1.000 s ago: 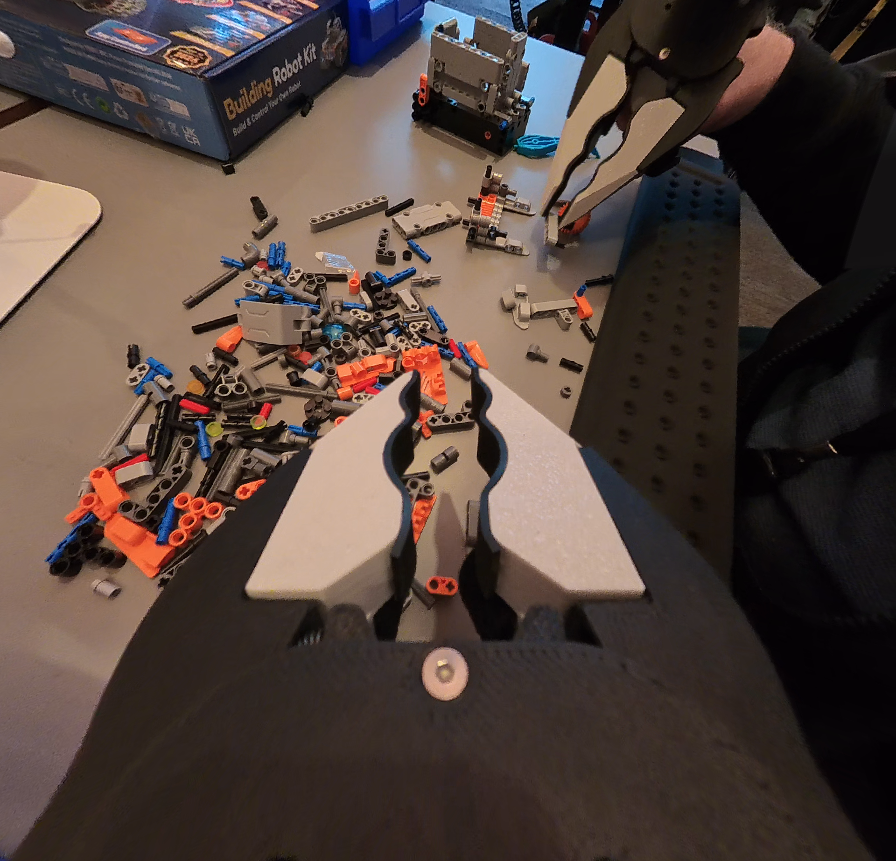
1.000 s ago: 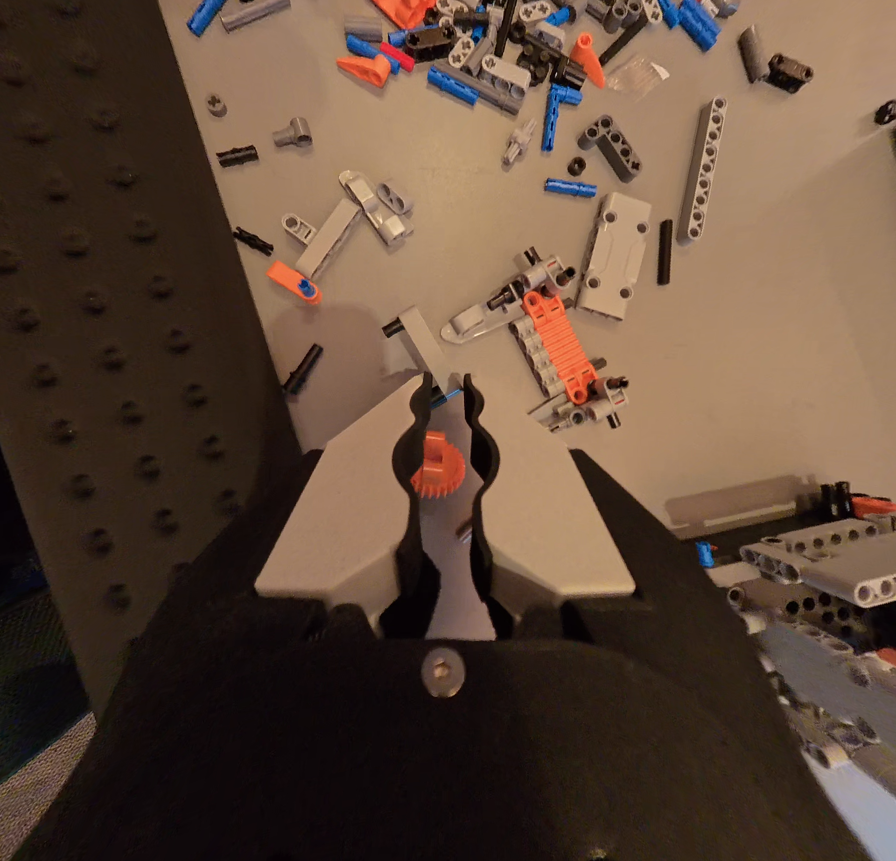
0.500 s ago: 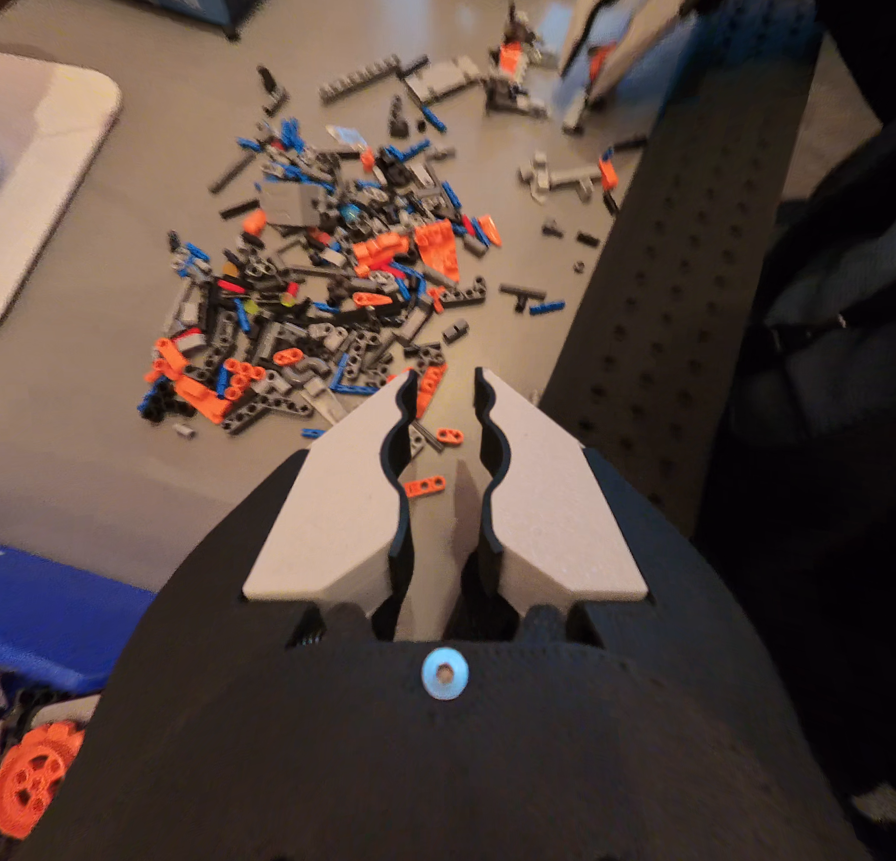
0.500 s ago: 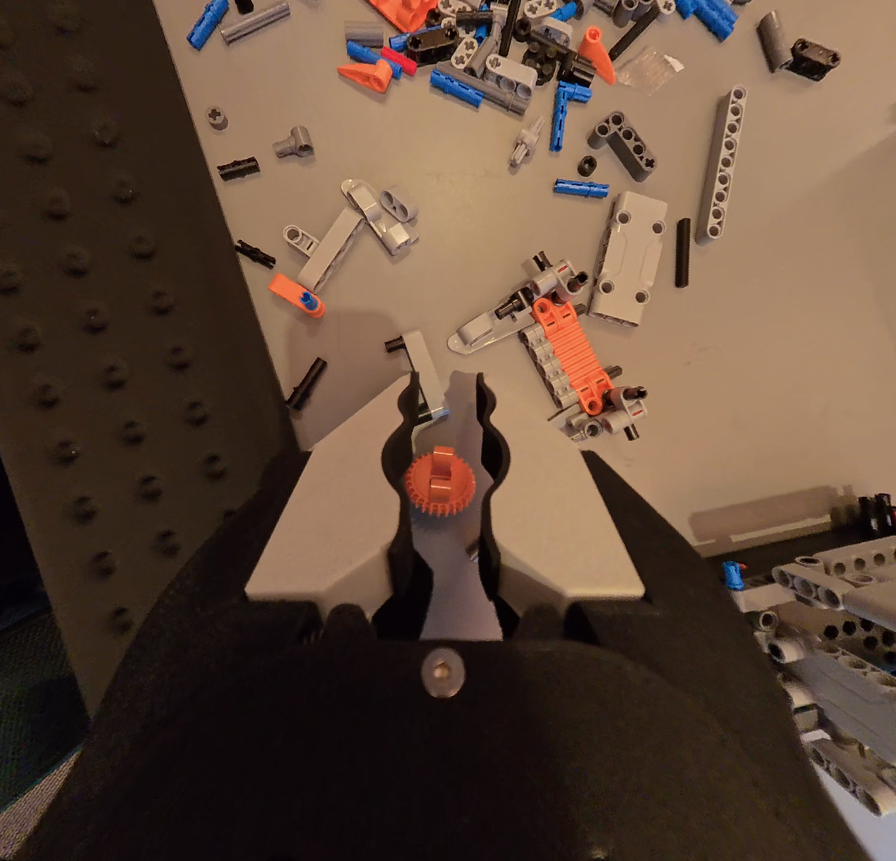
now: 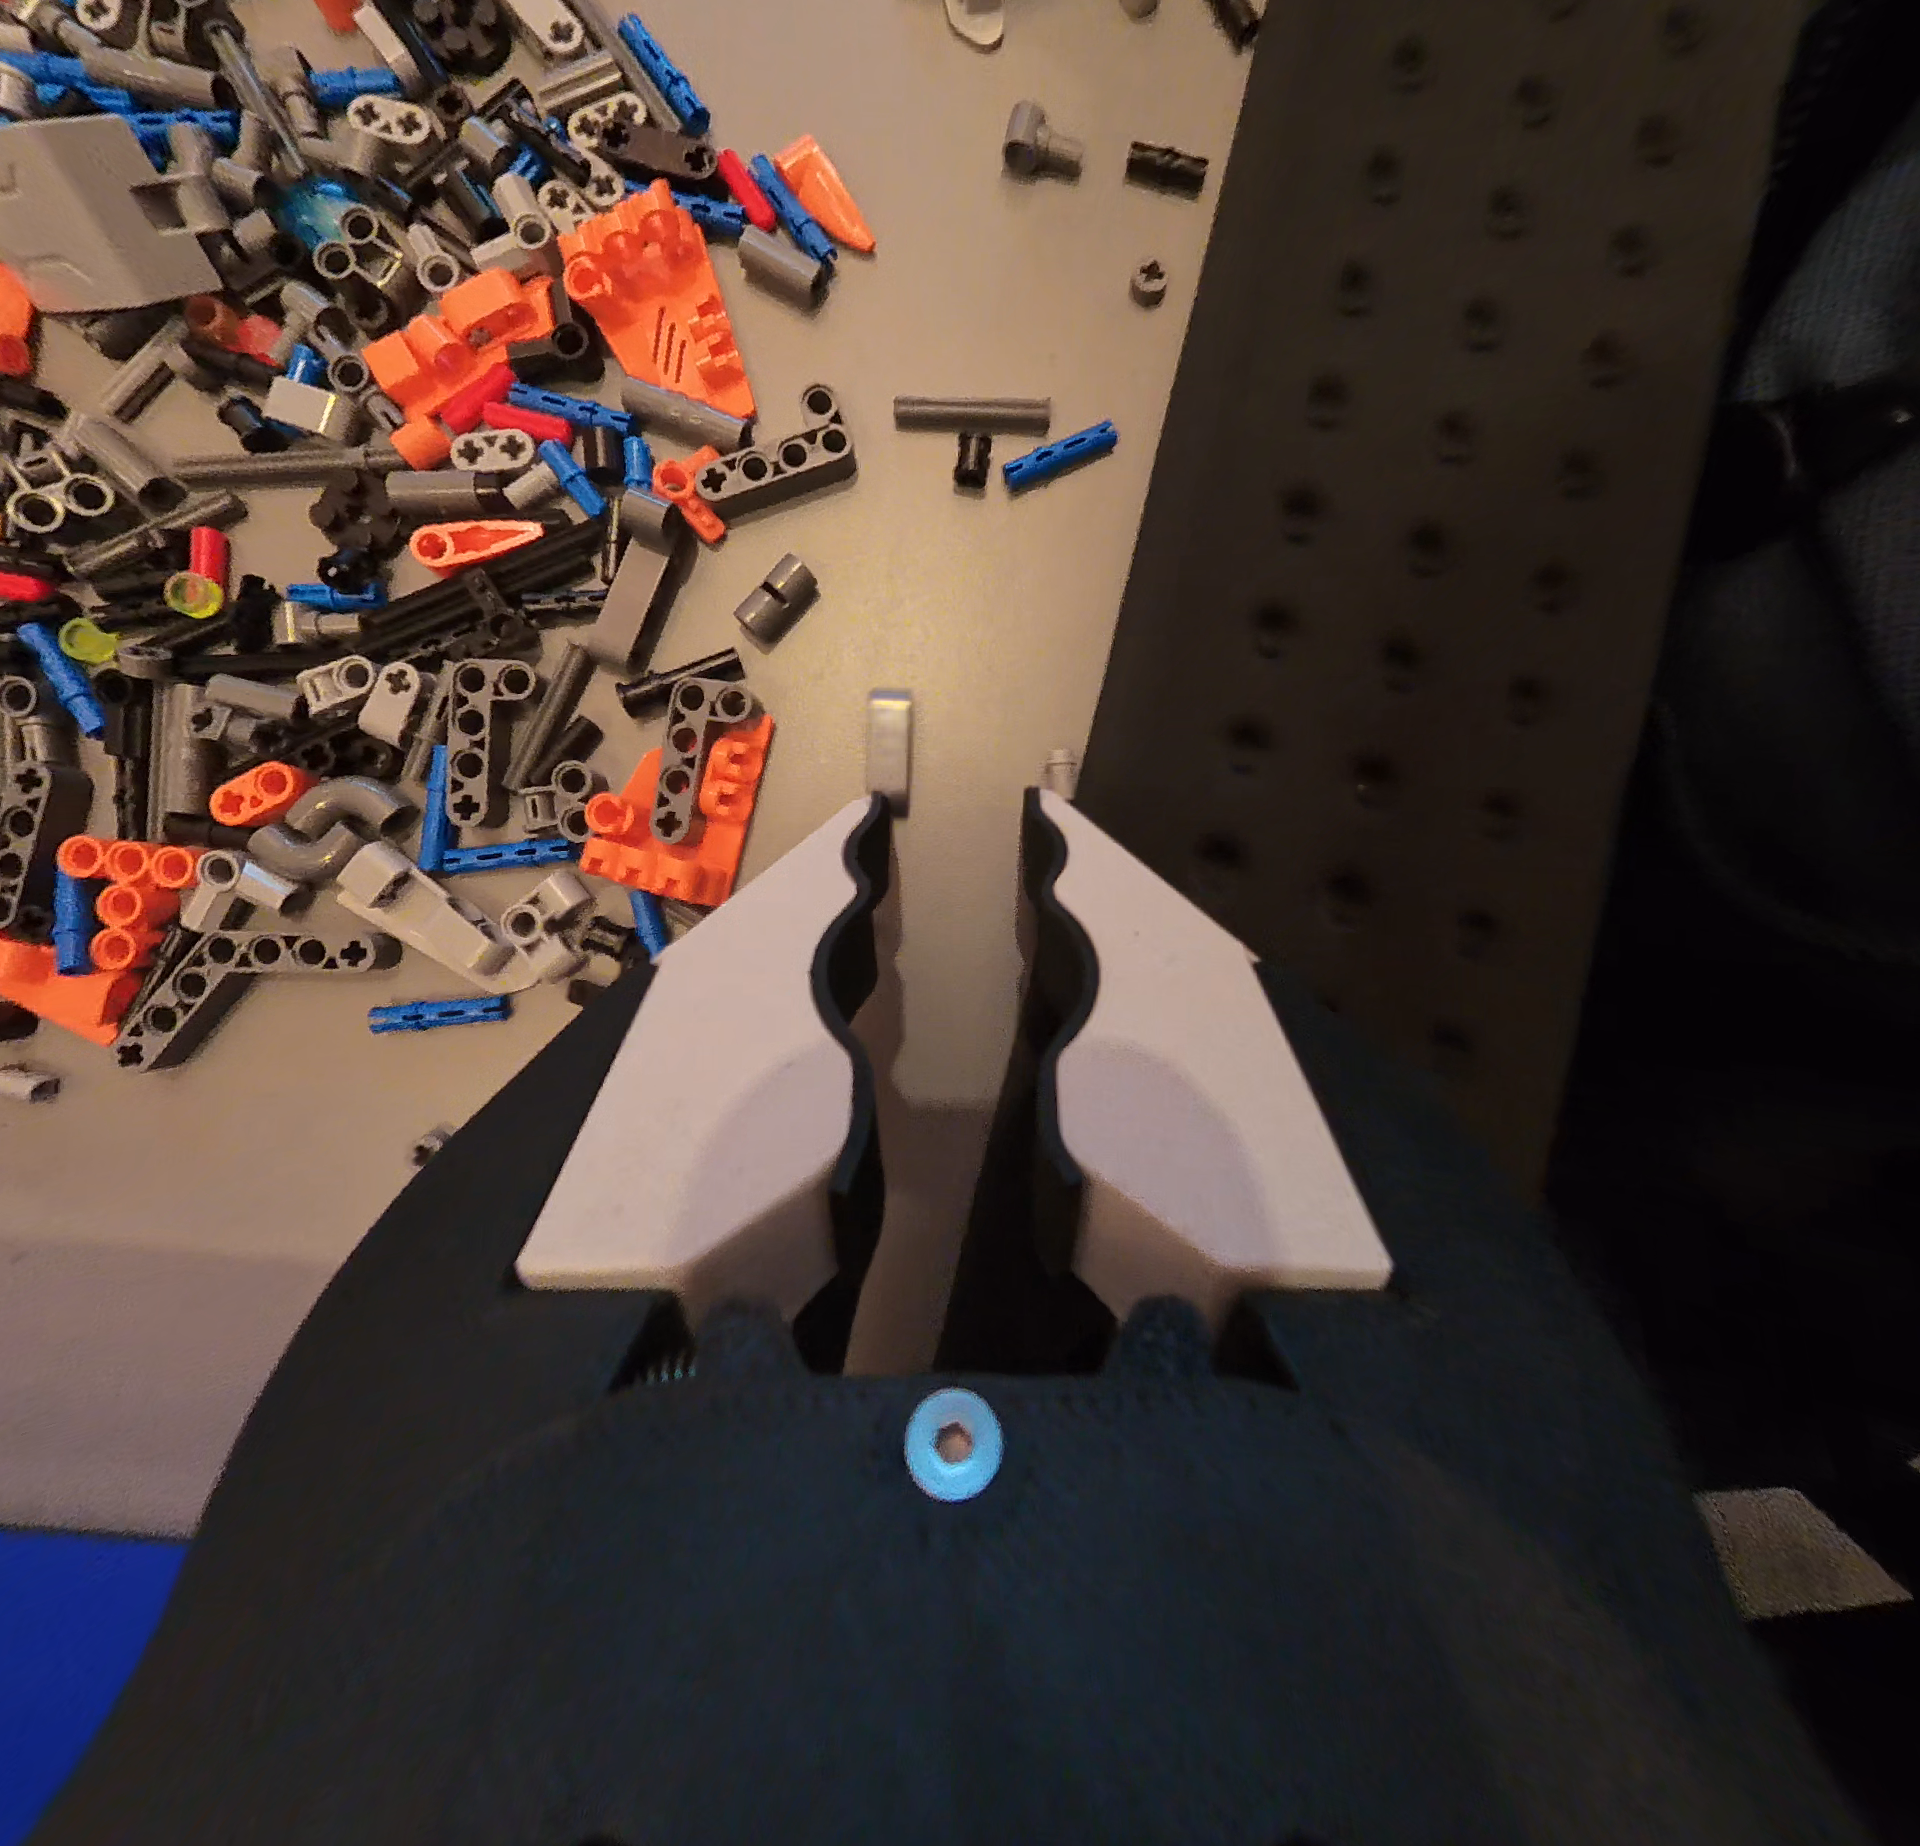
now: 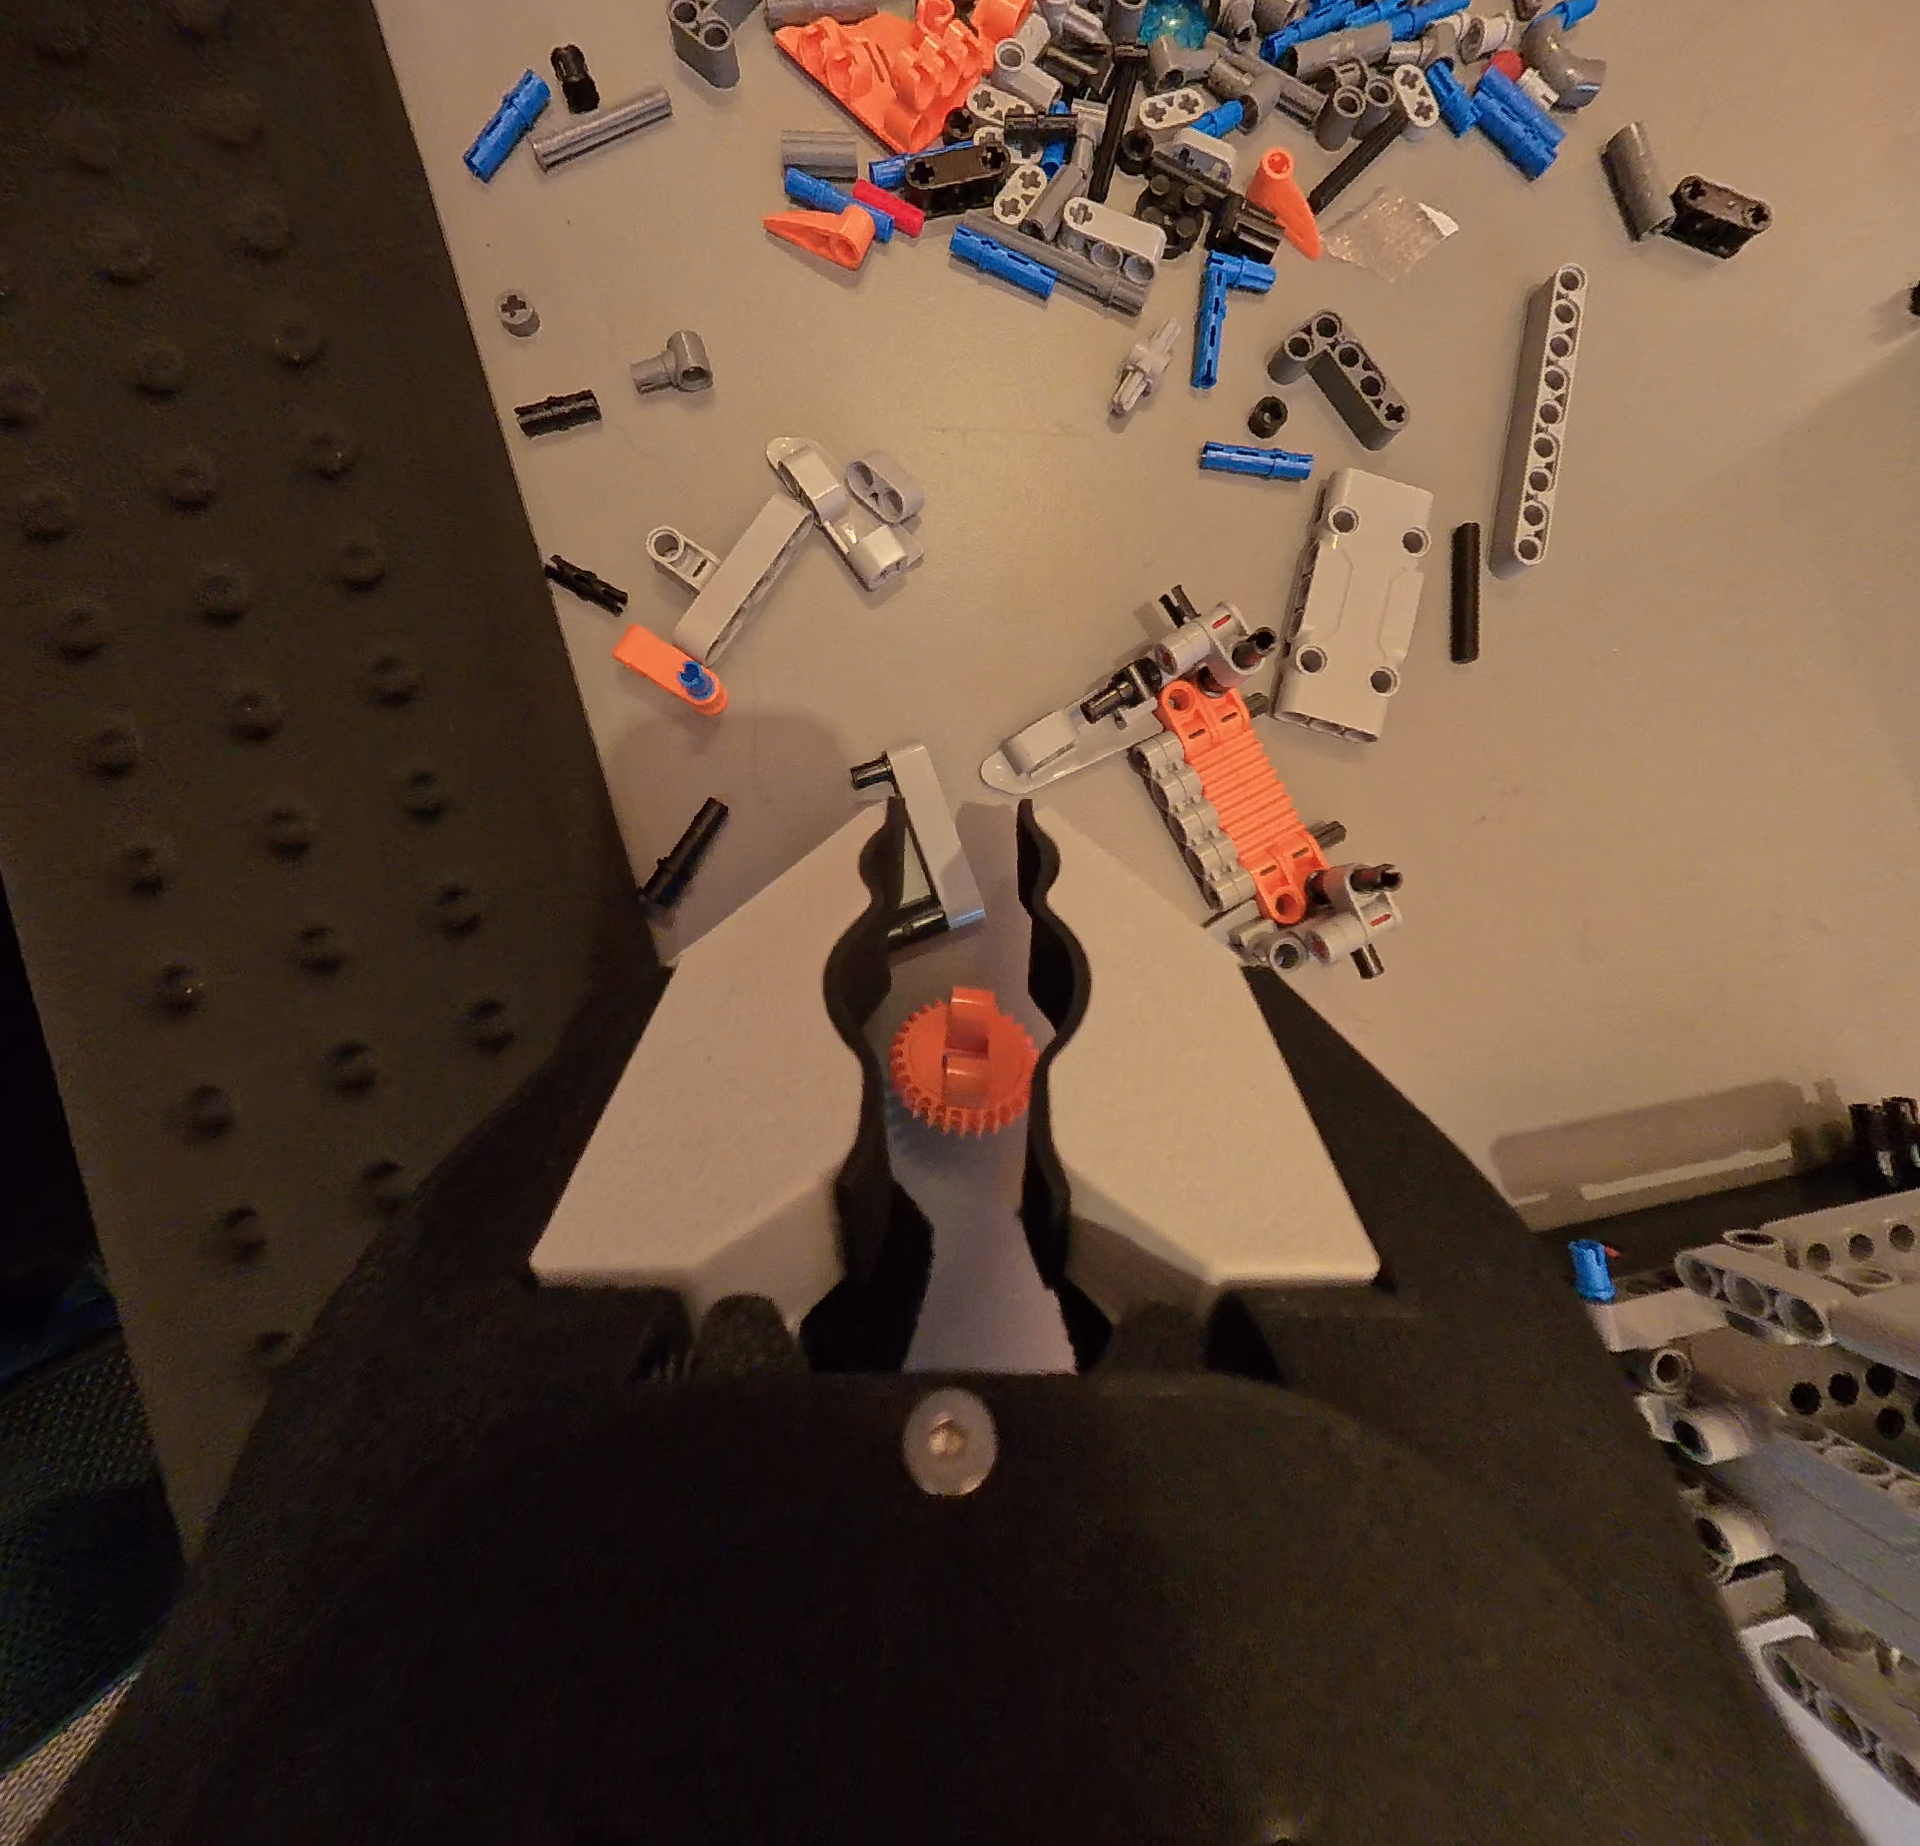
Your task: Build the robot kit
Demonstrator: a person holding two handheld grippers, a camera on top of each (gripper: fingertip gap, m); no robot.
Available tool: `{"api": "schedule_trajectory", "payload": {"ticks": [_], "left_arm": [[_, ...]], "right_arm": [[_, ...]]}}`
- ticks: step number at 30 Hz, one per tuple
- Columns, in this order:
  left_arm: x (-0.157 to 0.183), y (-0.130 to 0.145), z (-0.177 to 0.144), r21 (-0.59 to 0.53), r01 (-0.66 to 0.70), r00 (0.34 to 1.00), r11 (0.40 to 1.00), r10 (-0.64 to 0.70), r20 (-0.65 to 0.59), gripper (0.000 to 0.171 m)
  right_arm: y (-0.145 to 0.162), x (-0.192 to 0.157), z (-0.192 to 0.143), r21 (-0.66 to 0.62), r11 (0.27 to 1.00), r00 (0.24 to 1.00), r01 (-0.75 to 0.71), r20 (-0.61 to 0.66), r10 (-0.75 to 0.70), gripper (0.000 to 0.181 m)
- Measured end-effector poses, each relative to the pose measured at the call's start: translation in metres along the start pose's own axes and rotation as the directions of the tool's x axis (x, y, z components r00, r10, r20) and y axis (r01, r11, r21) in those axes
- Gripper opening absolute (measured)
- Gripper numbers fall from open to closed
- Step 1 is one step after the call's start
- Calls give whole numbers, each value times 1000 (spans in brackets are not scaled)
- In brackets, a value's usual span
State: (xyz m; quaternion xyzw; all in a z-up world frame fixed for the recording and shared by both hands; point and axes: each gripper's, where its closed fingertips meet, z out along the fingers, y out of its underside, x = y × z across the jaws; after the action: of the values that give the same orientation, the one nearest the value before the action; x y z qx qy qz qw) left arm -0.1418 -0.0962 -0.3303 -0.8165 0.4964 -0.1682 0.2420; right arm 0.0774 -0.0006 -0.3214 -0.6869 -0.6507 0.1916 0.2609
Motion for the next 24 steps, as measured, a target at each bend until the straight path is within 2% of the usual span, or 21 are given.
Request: {"api": "schedule_trajectory", "payload": {"ticks": [6,13,20,24], "left_arm": [[-11,0,-2,6,-2,999,1000,2,55,22],[-31,-9,-25,96,9,985,995,-25,168,21],[-72,-10,-43,184,135,927,974,-189,324,22],[-93,-4,-41,170,210,880,963,-262,397,23]], "right_arm": [[-1,2,0,16,1000,1000,-2,-5,2,18],[-7,5,0,56,998,1000,4,-20,-3,17],[-17,12,-5,129,992,999,4,-52,2,16],[-22,15,-8,171,985,998,3,-65,8,16]]}}
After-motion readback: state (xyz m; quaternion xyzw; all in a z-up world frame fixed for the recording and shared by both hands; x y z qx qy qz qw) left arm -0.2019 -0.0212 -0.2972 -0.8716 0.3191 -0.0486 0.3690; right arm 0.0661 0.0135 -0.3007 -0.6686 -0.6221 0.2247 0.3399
